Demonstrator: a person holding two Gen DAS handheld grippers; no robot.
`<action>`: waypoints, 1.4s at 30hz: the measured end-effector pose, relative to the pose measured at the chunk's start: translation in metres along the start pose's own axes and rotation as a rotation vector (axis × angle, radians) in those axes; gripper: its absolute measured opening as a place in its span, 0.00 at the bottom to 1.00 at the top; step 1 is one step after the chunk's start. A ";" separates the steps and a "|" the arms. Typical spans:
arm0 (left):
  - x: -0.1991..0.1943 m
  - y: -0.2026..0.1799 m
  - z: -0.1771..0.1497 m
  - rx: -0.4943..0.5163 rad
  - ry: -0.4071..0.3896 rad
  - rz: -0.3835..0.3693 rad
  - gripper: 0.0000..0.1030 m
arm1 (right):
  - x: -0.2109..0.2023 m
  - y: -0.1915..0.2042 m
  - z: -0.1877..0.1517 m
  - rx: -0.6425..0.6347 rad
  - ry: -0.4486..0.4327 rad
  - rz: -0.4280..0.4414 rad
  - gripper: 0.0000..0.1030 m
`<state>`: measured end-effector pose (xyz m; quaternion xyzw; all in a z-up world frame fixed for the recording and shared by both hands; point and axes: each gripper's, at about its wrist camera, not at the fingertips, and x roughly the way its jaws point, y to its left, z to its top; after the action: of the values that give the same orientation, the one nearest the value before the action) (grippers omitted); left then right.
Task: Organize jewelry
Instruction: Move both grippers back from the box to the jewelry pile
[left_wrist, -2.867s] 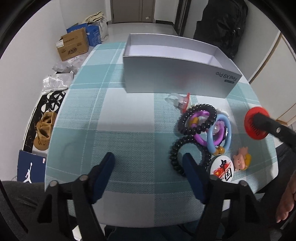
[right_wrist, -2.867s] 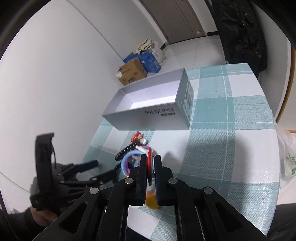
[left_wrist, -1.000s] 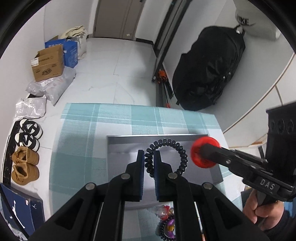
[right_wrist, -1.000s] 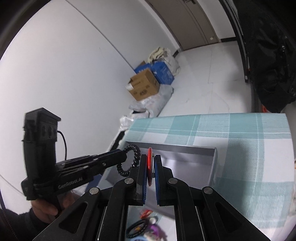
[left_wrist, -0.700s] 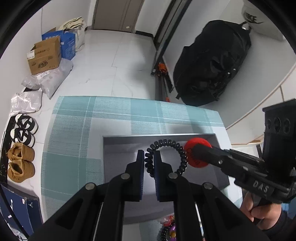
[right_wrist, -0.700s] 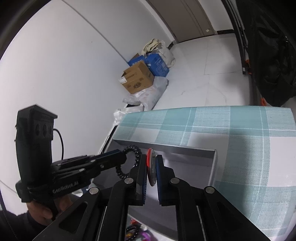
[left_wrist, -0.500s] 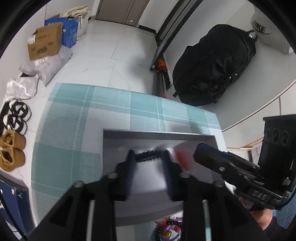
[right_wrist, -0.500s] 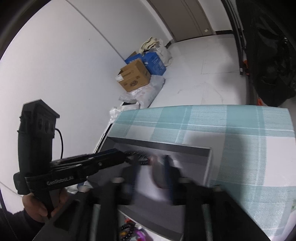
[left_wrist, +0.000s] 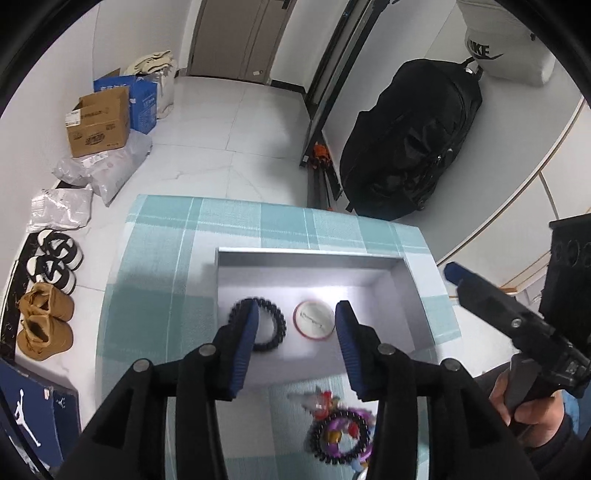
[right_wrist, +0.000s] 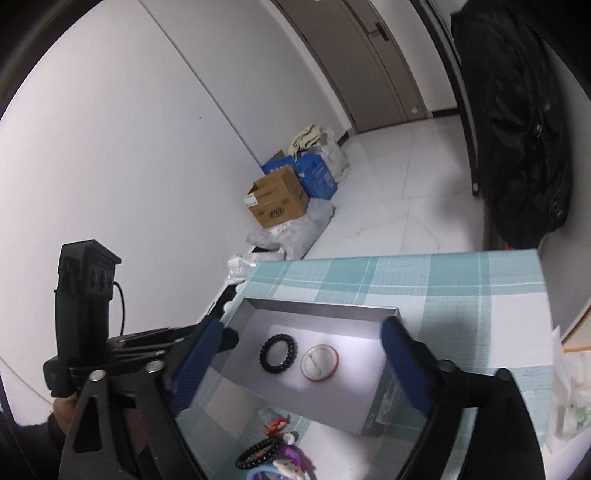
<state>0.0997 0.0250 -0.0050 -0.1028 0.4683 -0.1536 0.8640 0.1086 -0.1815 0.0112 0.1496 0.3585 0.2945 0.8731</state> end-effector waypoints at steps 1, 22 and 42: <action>-0.002 -0.001 -0.003 -0.006 -0.003 0.003 0.37 | -0.004 0.004 -0.002 -0.015 -0.007 -0.003 0.92; -0.007 -0.009 -0.056 -0.068 0.107 -0.007 0.56 | -0.039 0.017 -0.069 -0.046 0.058 -0.055 1.00; -0.007 -0.012 -0.097 -0.061 0.178 0.085 0.59 | -0.037 0.023 -0.139 -0.023 0.336 -0.054 0.90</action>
<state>0.0125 0.0133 -0.0478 -0.0951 0.5515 -0.1111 0.8212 -0.0212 -0.1794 -0.0557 0.0785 0.4999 0.2958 0.8102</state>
